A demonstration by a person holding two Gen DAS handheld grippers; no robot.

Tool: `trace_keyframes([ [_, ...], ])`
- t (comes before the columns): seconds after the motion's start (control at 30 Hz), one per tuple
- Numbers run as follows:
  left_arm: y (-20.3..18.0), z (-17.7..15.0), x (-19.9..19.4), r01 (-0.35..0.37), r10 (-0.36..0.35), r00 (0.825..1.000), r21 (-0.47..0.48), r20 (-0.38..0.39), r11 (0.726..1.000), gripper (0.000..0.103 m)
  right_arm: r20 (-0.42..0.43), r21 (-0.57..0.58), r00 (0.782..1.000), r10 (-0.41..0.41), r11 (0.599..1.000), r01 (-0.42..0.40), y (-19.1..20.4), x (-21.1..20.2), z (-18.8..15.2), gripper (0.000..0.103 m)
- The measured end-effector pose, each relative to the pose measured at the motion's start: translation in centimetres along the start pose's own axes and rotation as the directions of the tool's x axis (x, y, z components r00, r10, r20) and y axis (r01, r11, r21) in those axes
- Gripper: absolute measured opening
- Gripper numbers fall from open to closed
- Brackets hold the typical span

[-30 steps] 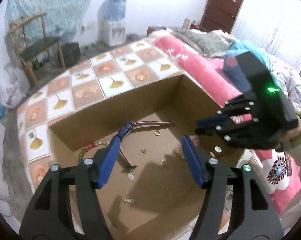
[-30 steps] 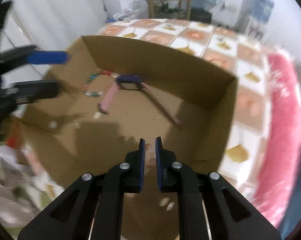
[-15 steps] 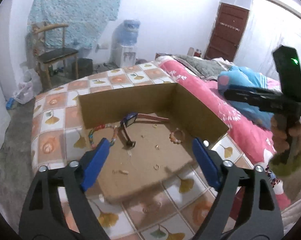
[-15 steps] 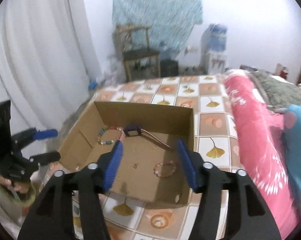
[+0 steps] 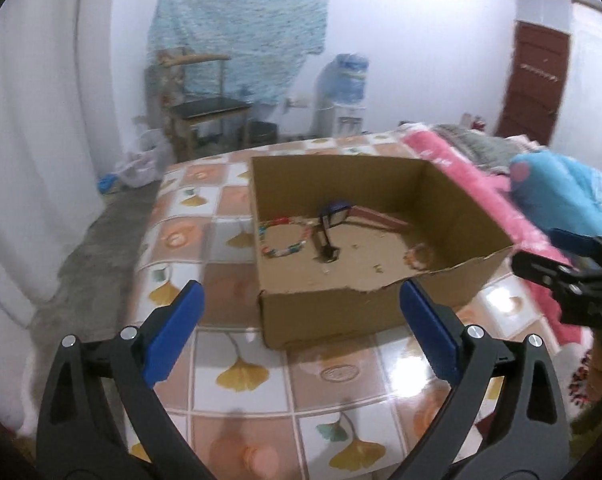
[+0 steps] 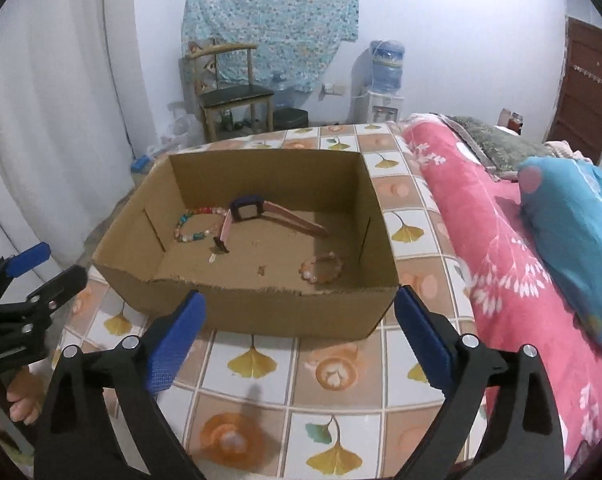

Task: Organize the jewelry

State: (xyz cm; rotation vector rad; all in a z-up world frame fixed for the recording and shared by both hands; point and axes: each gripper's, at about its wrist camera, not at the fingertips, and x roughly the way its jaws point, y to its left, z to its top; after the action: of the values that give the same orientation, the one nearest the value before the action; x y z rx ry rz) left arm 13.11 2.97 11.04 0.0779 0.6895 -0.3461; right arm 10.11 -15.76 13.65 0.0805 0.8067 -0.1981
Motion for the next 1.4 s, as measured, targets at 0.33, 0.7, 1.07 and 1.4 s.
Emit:
trace_keyframes([
  [0.33,-1.2,0.9,1.4,-0.177,0.169,0.979,-0.062,-0.112,0.982,0.095,-0.032,0.053,0.993,-0.115,0.992,0.116,-1.1,0.0,-0.6,0.096],
  [0.7,-3.5,1.1,2.0,-0.18,0.173,0.975,-0.04,-0.136,0.983,0.095,-0.084,0.108,0.993,-0.087,0.989,0.096,-2.1,2.4,-0.6,0.096],
  [1.07,-4.6,1.0,3.3,-0.163,0.151,0.971,-0.054,-0.184,0.985,0.095,-0.115,0.12,0.991,-0.064,0.99,0.078,-2.9,3.7,-0.9,0.096],
  [1.4,-5.0,1.1,3.5,-0.151,0.137,0.971,-0.058,-0.194,0.987,0.095,-0.115,0.12,0.992,-0.06,0.99,0.074,-2.8,3.5,-1.2,0.096],
])
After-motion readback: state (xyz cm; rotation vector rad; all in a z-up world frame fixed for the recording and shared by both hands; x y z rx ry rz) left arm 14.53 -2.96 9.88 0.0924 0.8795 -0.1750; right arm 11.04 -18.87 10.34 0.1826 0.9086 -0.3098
